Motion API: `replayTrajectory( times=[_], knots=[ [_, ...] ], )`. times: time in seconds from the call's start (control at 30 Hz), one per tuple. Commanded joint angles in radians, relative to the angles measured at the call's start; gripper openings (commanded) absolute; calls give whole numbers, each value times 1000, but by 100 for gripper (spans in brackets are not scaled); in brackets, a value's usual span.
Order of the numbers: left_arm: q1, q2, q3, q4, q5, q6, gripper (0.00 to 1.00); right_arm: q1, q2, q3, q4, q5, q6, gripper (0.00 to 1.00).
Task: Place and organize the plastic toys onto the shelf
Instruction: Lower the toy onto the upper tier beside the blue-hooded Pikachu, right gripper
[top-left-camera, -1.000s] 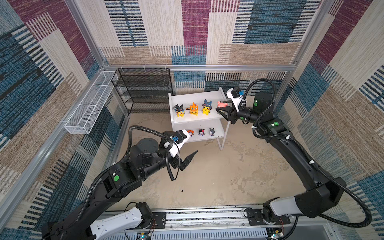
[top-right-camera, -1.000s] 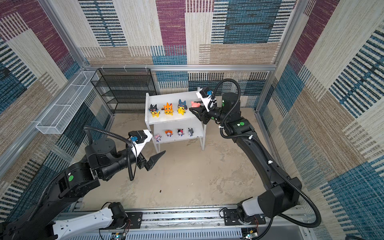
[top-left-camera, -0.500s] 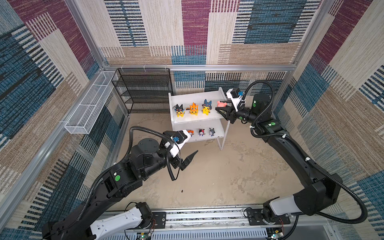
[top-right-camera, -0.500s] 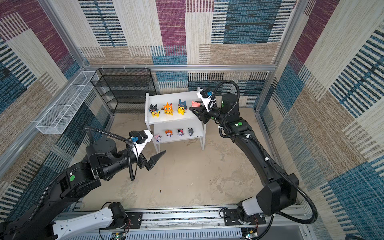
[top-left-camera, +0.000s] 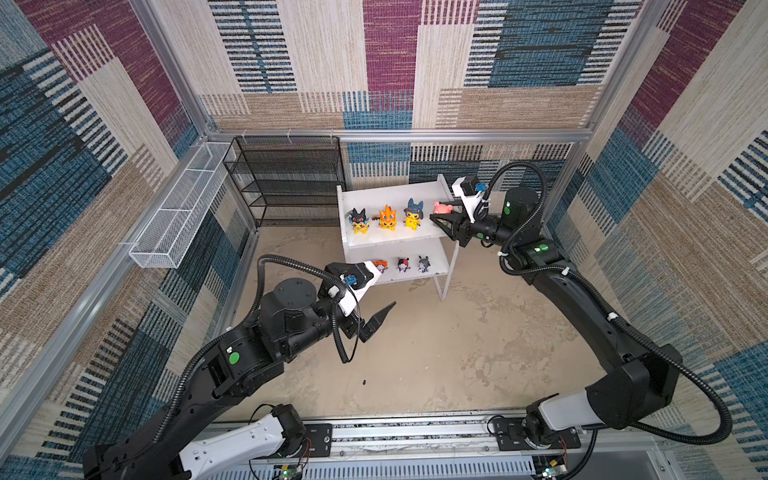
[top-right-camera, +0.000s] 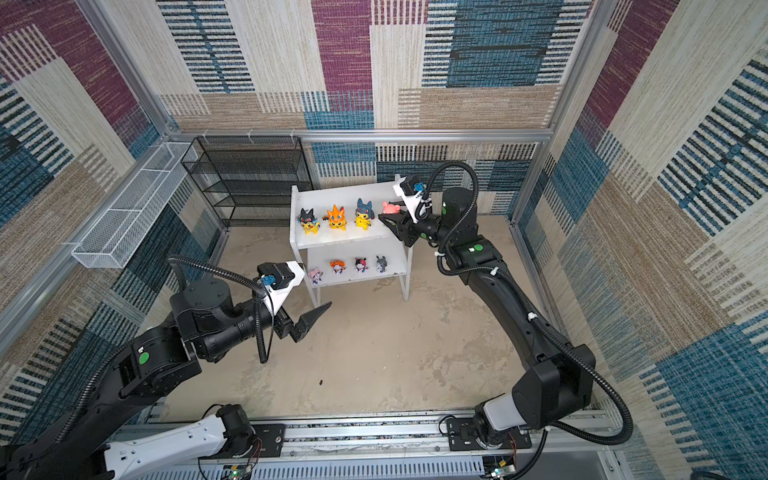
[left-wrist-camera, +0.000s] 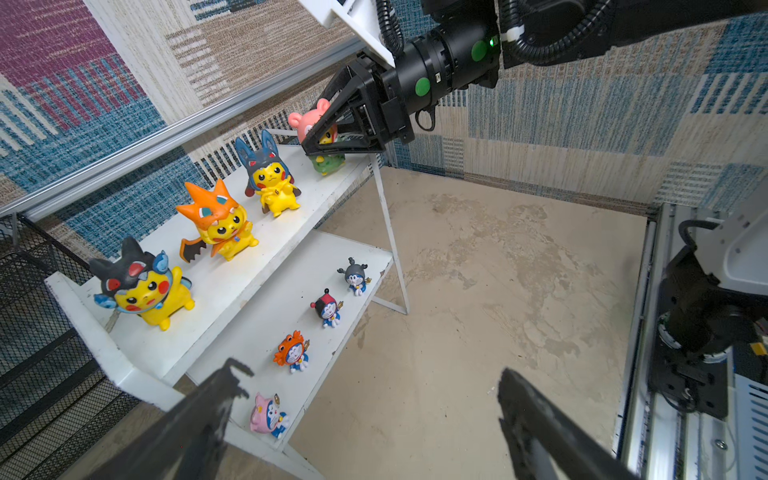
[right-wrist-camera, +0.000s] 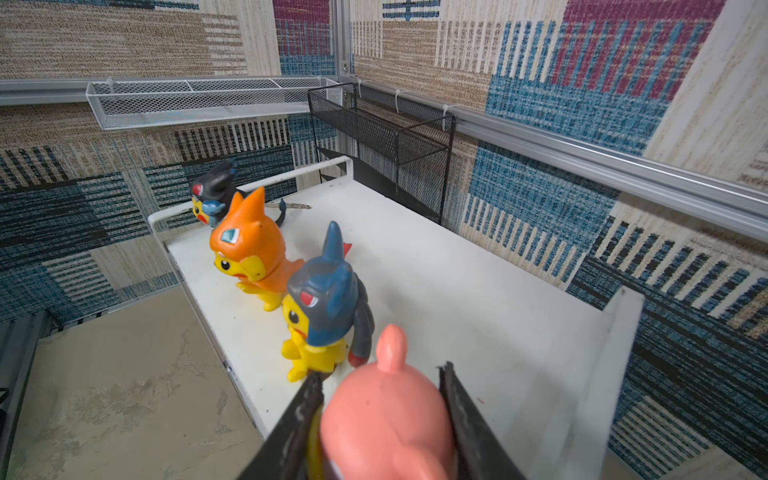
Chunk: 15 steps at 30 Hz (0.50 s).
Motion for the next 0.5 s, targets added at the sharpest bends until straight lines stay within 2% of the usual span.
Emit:
replayTrajectory(
  times=[0.0,0.47],
  knots=[
    [0,-6,-4,36,-13,15,99,1,2,-2,39,12,5,39],
    [0,-8,-9,41,-12,19,99,1,-1,-3,27,26,-8,45]
  ],
)
